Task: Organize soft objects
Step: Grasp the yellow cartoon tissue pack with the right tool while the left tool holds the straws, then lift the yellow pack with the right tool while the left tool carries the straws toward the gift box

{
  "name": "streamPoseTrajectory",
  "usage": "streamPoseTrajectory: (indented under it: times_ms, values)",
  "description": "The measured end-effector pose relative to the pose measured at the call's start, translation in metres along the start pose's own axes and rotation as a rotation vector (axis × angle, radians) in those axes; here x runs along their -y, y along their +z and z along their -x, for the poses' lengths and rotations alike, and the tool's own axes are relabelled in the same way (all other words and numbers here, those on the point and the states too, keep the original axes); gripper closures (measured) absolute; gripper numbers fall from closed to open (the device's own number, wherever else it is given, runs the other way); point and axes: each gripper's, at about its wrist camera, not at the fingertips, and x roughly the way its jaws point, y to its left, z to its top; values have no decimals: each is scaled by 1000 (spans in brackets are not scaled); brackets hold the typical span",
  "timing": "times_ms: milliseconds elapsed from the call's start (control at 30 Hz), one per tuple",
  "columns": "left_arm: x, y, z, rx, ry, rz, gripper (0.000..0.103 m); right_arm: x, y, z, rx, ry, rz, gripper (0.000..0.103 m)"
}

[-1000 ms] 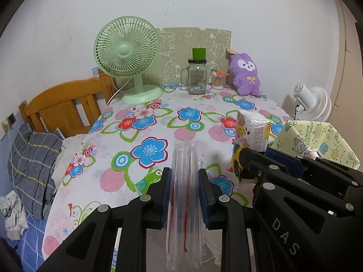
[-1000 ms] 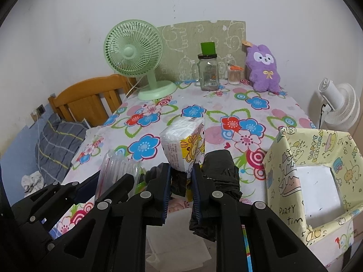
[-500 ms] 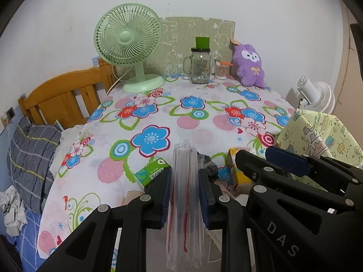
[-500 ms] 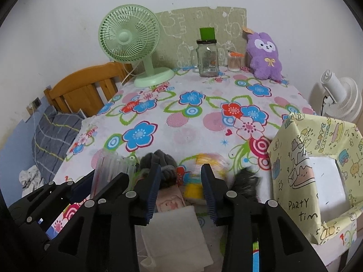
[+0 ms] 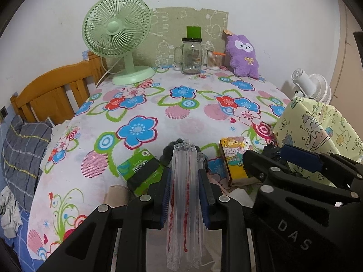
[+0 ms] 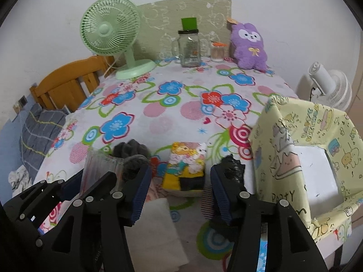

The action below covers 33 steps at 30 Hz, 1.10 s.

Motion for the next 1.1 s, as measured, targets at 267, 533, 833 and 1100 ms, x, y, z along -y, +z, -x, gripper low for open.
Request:
streamPoseTrajectory:
  times_ms: [267,533,833,1100]
  values:
    - [0,-1,-13,-18,4,-7,81,1,1,-22,-37,10,-8,45]
    - [-2,-1,-29,-60,-9,8,81,-1,7,-50,-87,16,-12,45]
    - [0,-2,-34,-68,-8,8,81,-2,6,-58,-95,-22,15,64]
    - [-4,-2,-32,-65,-4,22,81,0,9,-61,-118,-41,-10,42]
